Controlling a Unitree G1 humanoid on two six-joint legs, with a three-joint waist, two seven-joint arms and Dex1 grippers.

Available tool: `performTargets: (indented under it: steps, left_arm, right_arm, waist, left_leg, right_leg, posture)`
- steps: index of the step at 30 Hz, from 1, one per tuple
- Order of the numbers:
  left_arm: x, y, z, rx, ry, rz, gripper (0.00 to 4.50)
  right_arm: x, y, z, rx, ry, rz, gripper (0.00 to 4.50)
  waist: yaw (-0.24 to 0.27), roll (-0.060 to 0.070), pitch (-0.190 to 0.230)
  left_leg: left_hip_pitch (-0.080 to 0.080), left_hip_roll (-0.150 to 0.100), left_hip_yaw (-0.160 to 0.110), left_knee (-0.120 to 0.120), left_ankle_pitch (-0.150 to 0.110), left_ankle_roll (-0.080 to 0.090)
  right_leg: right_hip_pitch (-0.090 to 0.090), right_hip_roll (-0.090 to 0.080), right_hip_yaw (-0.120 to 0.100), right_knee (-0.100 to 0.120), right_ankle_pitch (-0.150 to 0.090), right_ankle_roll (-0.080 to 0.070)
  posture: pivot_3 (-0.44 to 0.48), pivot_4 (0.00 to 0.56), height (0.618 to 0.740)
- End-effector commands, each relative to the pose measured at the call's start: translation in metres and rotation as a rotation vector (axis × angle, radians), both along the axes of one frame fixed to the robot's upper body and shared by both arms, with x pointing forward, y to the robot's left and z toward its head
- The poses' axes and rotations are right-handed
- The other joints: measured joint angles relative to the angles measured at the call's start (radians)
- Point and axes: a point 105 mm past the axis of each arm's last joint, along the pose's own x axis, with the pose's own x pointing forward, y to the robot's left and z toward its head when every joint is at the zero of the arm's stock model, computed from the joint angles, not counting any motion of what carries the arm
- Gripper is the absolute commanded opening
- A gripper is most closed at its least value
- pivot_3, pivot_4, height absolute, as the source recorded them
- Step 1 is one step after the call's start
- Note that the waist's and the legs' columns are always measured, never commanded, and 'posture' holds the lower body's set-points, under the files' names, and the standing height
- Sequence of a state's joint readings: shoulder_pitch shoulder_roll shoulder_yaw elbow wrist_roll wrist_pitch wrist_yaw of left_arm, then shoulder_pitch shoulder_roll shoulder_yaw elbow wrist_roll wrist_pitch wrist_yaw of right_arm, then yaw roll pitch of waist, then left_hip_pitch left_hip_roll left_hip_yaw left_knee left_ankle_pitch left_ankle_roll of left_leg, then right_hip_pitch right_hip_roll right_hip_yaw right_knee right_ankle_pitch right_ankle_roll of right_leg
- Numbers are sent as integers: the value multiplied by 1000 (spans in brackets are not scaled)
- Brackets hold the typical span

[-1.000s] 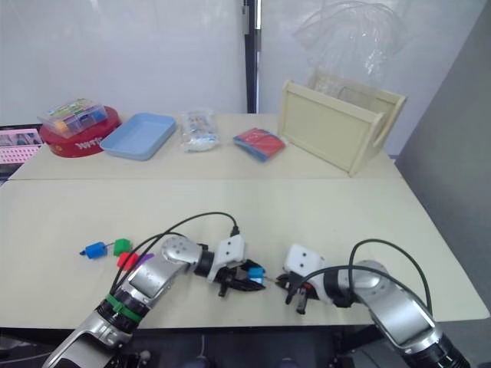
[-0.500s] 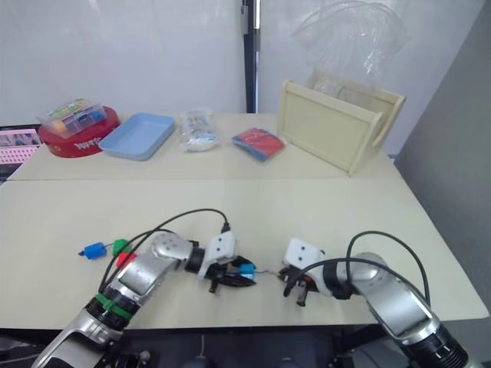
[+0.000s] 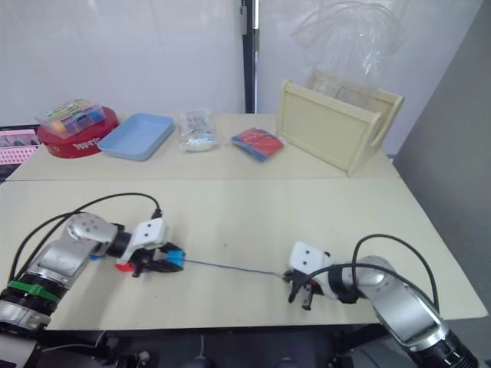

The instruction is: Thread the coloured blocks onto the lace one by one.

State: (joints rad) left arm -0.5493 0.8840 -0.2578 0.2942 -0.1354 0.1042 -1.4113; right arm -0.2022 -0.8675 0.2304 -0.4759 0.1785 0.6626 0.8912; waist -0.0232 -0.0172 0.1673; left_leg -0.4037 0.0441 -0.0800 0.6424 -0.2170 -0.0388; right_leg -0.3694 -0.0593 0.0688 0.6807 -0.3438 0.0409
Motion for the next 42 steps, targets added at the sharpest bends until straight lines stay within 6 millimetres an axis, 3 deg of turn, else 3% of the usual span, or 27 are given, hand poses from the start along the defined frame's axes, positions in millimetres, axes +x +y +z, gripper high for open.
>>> performTargets:
  steps: [1, 7, 14, 16, 20, 25, 30, 35, 42]
  left_arm:
    - [-1, 19, 0, 62, 6, 17, 1379]
    - [0, 19, 4, 44, -2, 25, 1379]
    - [6, 9, 13, -6, -25, 28, 1379]
    - [6, 5, 21, -10, -26, 19, 2400]
    - [4, 5, 30, 36, -21, 1, 3567]
    - [7, 1, 60, 125, -35, -58, 3567]
    - [4, 7, 78, 361, -15, -90, 3567]
    - [-15, -8, 83, 389, 114, -79, 3567]
    - [-7, -10, 63, 503, 186, 59, 3567]
  right_arm:
    - [8, -23, 12, -48, -51, -76, 0]
    - [6, -27, 20, -40, -65, -87, 0]
    - [4, -1, 20, 15, -62, -69, 0]
    - [-2, 12, 15, 25, -20, -51, 0]
    - [-8, 27, 5, 22, 30, -40, 0]
    - [-1, 46, -4, 50, 42, -77, 0]
    - [3, 63, -3, 91, 37, -72, 0]
    - [6, 70, -2, 104, 31, -71, 0]
    - [3, 80, -3, 133, 33, -75, 0]
  waist:
    - [1, 0, 0]
    - [-2, 0, 0]
    - [-4, 0, 0]
    - [-4, 0, 0]
    - [-4, 0, 0]
    - [-11, -1, 1]
    - [-30, -1, 1]
    - [-34, -1, 1]
    - [-33, -1, 1]
  left_leg:
    - [0, 0, 0, 0, 0, 0]
    - [0, 0, 0, 0, 0, 0]
    - [0, 0, 0, 0, 0, 0]
    - [-1, 0, 0, 0, 0, 0]
    - [-3, 0, 0, 0, 0, 0]
    - [-2, 1, 0, 0, 0, 0]
    - [-1, 1, -1, 0, 0, 0]
    - [-2, 2, -1, -2, 0, 0]
    - [-1, 2, -1, -1, 0, 0]
  right_leg:
    - [0, 0, 0, 0, 0, 0]
    - [0, 0, 0, 0, 0, 0]
    - [0, 0, 0, 1, 0, 0]
    - [0, 0, 0, 1, 0, 0]
    - [-2, 0, 0, 0, 0, 0]
    - [-2, 1, -1, 1, 0, 0]
    - [-2, 2, 0, 2, 0, 0]
    - [-3, 3, 0, 2, 0, 0]
    - [-3, 3, 0, 2, 0, 0]
  posture:
    - [0, 150, 740]
    - [0, 150, 740]
    - [0, 150, 740]
    - [0, 150, 740]
    - [0, 150, 740]
    - [0, 150, 740]
    - [0, 150, 740]
    - [0, 150, 740]
    - [0, 150, 740]
